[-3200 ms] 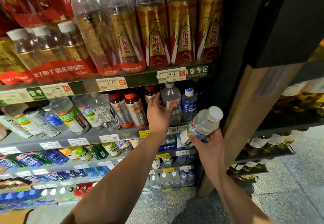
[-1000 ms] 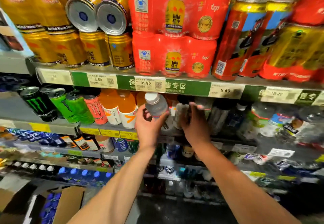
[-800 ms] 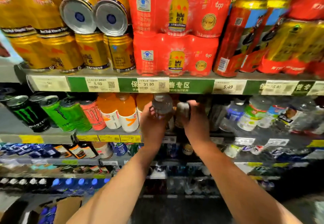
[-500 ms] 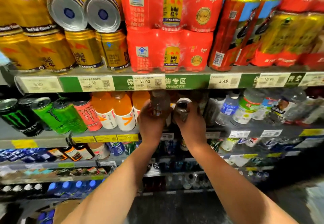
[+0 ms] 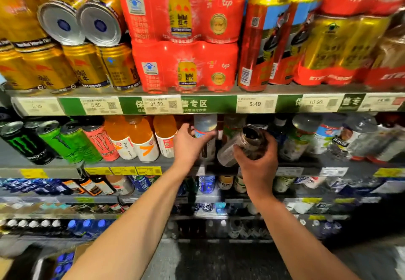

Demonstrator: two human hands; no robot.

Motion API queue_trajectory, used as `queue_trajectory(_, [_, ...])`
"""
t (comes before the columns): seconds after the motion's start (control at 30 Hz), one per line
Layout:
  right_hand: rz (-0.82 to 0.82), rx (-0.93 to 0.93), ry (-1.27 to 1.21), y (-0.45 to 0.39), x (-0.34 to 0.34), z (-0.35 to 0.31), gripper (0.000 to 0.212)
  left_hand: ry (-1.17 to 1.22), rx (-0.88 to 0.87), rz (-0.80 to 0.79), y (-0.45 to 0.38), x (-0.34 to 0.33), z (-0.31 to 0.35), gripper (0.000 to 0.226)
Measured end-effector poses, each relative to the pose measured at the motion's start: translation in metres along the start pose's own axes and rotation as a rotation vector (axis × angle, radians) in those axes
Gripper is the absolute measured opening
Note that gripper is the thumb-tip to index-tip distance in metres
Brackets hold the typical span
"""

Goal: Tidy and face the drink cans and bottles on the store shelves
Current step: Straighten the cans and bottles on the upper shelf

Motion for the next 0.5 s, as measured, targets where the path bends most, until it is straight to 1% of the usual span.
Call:
queue_trajectory(0.2, [-0.046,-0.016,-0.062,-0.008,0.021,0.011,0.065,-0.014,0.043,0.015,0.004,-0.019,0.000,0.055])
queue_trajectory(0.27, [-0.063,-0.011,-0.055,-0.009,0.022,0.014,0.065,0.079,0.059,-0.024,0.007,-0.023,-0.001,0.055])
queue_trajectory(0.33, [-0.081,-0.014,-0.050,-0.008,0.020,0.016,0.065,0.244,0.063,-0.064,0.010,-0.023,-0.008,0.046])
queue_trajectory(0.37, [-0.090,-0.017,-0.049,-0.008,0.018,0.017,0.064,0.296,0.068,-0.042,0.013,-0.017,-0.014,0.043])
queue_trajectory(0.4, [-0.098,-0.020,-0.047,-0.008,0.016,0.018,0.063,0.337,0.063,0.010,0.017,-0.006,-0.018,0.041])
queue_trajectory(0.43, [-0.104,-0.020,-0.046,-0.007,0.014,0.019,0.063,0.334,0.041,0.108,0.022,0.009,-0.023,0.038])
queue_trajectory(0.5, [-0.112,-0.022,-0.048,-0.006,0.010,0.020,0.063,0.202,-0.026,0.377,0.036,0.048,-0.030,0.035])
Point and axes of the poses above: each hand's wrist, its own y-axis away from the middle knuckle, its own x-axis out of the back of the hand, z = x × y, the point moved 10 cm from there along -y, towards the middle knuckle, and after that the axes turned 1 degree about x, right-handed, at the moved point
